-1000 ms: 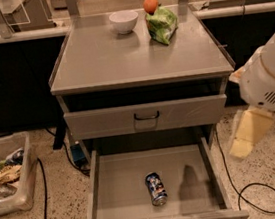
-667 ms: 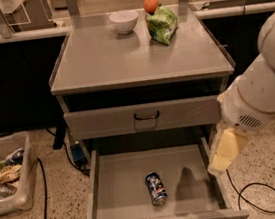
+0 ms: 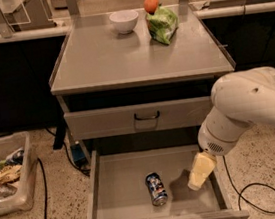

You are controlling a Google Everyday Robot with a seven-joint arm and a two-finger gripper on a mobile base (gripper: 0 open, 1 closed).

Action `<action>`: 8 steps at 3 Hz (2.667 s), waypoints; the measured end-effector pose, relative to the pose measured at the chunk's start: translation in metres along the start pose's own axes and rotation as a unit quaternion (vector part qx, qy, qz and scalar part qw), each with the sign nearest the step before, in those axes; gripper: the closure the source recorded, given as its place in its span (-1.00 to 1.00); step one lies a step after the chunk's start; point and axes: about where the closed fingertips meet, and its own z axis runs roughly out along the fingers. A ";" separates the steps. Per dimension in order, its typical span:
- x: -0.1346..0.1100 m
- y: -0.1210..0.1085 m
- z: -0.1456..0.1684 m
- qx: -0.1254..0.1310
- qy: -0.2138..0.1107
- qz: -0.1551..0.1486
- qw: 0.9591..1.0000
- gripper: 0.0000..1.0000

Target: Pick pepsi can from middle drawer and place on counter

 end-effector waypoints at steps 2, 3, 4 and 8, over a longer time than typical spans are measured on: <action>-0.006 -0.011 0.038 -0.023 -0.025 0.029 0.999 -1.00; -0.019 0.000 0.055 -0.009 -0.032 0.031 0.999 -1.00; -0.039 0.017 0.103 -0.010 -0.033 0.044 0.998 -1.00; -0.067 0.063 0.207 -0.033 -0.019 0.093 0.995 -1.00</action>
Offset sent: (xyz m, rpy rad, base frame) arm 0.0152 0.0033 -0.0257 0.0519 0.0135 -0.0333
